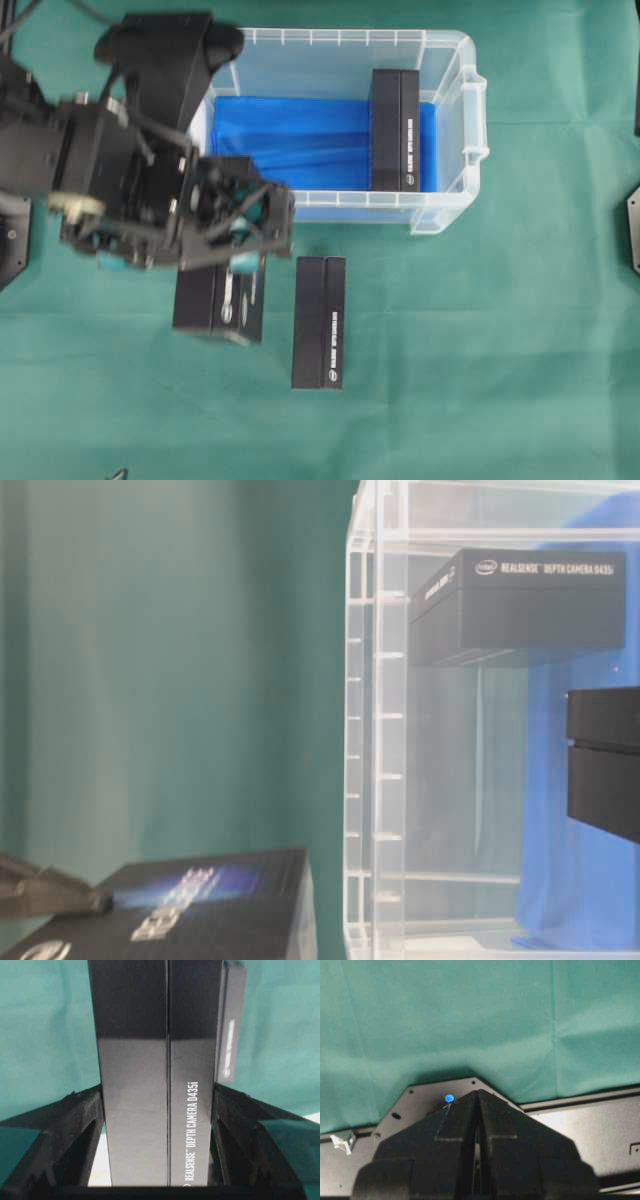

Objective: Take the box out of the case with the left arm.
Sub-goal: 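Carry the held box forward out of the case to the left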

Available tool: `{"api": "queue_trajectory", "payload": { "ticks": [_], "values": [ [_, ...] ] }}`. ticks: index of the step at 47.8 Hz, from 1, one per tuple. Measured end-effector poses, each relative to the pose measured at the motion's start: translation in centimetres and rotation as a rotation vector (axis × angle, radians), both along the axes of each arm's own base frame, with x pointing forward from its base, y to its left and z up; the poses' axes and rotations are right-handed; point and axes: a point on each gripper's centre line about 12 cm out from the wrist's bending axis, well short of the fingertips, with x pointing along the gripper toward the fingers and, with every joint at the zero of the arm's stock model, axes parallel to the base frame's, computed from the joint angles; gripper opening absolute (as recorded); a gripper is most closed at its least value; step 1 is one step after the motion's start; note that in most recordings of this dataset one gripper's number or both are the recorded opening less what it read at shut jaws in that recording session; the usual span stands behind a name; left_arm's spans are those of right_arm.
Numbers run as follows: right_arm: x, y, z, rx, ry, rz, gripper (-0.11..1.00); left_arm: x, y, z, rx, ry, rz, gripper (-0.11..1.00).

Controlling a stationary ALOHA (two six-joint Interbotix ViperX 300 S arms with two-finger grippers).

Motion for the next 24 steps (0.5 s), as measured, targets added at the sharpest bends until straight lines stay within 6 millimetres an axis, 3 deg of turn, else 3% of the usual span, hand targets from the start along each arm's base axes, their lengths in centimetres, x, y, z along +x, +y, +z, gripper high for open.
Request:
{"api": "queue_trajectory", "payload": {
  "ticks": [14,24],
  "values": [
    [0.0,0.0,0.0,0.000,0.001,-0.001,0.00,-0.7,-3.5,0.0,-0.024,-0.001,0.024,0.59],
    [0.1,0.0,-0.1,0.000,0.003,-0.001,0.00,-0.9,-3.9,0.0,-0.026,-0.002,0.028,0.59]
  ]
}}
